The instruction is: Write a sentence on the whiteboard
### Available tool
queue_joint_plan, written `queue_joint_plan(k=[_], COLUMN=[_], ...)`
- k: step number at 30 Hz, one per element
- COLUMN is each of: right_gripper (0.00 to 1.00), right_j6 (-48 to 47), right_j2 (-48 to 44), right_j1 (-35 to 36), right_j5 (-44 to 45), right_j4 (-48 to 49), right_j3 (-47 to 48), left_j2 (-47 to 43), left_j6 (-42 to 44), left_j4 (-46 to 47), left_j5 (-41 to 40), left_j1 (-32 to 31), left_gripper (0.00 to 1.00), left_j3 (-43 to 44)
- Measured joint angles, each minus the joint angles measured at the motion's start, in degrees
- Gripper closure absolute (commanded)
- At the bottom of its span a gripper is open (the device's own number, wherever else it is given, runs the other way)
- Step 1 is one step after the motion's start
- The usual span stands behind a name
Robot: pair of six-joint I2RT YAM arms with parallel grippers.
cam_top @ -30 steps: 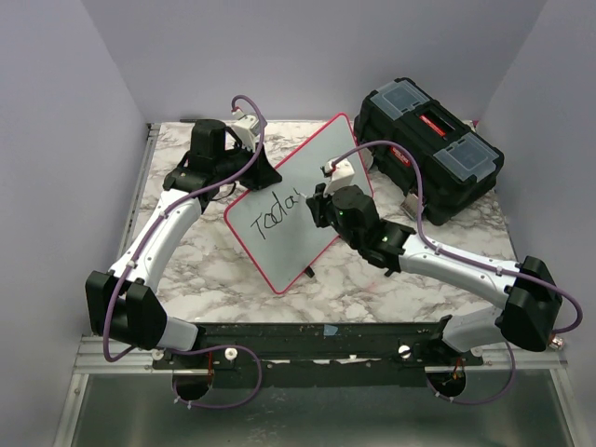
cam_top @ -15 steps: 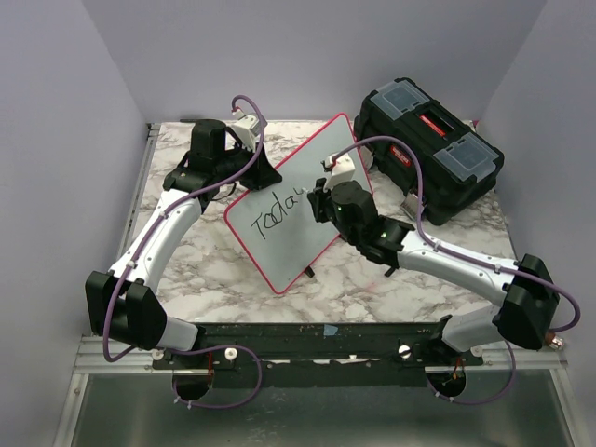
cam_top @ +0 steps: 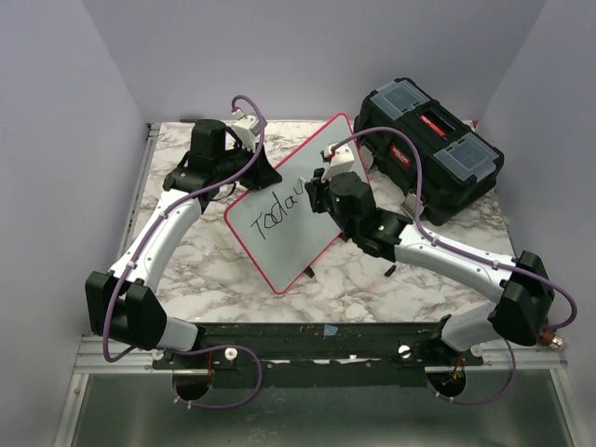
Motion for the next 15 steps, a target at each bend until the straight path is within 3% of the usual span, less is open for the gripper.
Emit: queue_joint_plan(k=[15], right_gripper=[0.99], right_j6=[0.83], right_j2=[-0.17], right_j1=[0.00], right_j5=[-0.04], right_j4=[0.11], right_j3=[-0.70], left_j2=[0.00], left_j6=[0.00], left_j4=[-0.07], left_j5=[-0.13], left_j1=[0.00], left_gripper=[1.00], left_j3=[0.00])
